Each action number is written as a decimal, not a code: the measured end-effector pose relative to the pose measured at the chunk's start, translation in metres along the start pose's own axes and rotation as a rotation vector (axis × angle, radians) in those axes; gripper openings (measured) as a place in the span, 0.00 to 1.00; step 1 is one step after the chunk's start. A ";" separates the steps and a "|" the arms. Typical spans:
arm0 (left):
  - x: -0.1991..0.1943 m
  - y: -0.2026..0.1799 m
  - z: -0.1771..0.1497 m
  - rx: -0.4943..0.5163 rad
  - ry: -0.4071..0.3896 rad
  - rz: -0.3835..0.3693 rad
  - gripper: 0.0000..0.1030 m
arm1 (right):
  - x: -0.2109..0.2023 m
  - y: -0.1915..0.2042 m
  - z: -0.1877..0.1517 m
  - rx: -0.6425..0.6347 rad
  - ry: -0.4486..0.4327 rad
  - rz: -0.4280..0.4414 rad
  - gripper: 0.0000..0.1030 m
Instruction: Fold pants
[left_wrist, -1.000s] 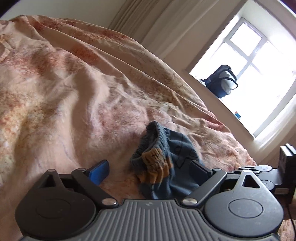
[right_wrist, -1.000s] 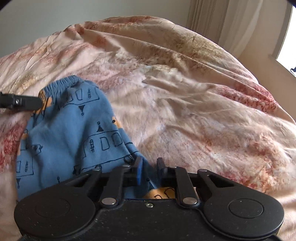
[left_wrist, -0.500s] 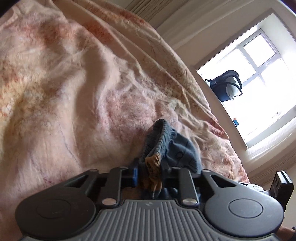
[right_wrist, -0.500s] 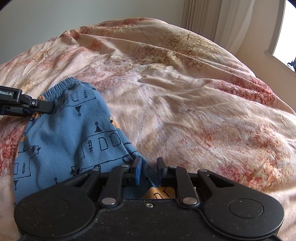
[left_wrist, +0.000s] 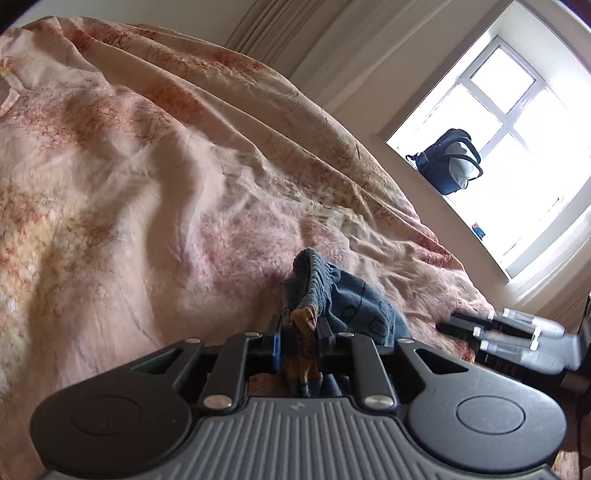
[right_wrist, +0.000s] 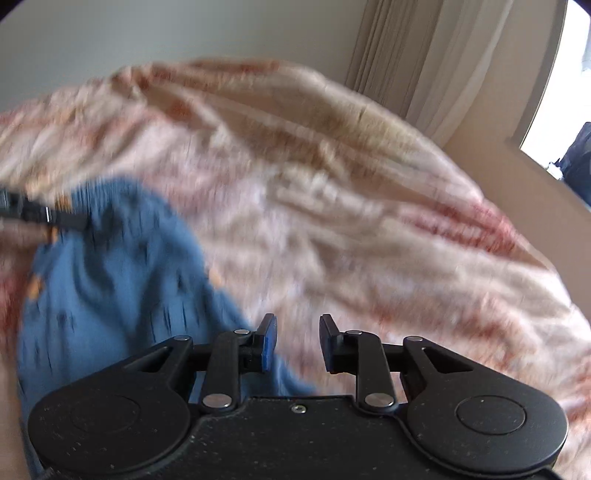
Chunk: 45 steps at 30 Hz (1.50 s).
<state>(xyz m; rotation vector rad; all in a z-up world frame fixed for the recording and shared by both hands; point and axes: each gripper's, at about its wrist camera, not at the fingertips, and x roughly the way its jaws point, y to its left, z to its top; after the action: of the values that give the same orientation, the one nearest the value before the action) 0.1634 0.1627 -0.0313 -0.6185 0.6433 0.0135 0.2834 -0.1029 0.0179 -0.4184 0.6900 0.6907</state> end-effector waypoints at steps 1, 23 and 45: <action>0.000 0.000 0.000 0.005 0.000 0.003 0.18 | 0.000 0.003 0.007 0.008 -0.028 0.012 0.42; 0.004 0.007 -0.002 0.031 0.023 0.020 0.19 | 0.051 0.037 0.009 0.076 0.087 0.075 0.75; -0.040 -0.074 -0.032 0.376 -0.198 0.138 0.96 | -0.150 0.029 -0.168 0.329 -0.049 -0.356 0.99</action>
<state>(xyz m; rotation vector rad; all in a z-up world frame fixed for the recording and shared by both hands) 0.1273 0.0917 0.0106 -0.2055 0.4782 0.0801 0.1050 -0.2423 0.0014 -0.2111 0.6476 0.2433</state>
